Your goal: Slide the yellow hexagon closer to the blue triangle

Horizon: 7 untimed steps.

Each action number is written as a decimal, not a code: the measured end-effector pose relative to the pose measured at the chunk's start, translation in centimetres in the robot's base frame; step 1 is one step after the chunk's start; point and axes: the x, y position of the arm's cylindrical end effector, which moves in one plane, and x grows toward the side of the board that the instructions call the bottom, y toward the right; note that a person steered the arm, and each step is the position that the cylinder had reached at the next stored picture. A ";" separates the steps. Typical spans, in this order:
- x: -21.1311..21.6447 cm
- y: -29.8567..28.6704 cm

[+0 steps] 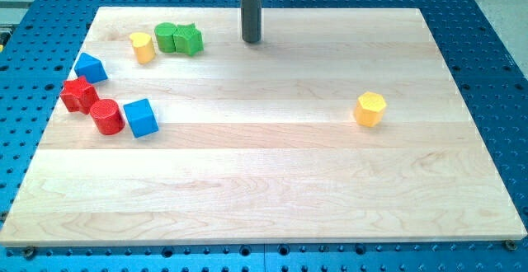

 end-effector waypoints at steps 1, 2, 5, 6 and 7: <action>0.0 0.0; 2.4 -0.6; 15.7 24.1; 18.5 19.6; 18.5 10.7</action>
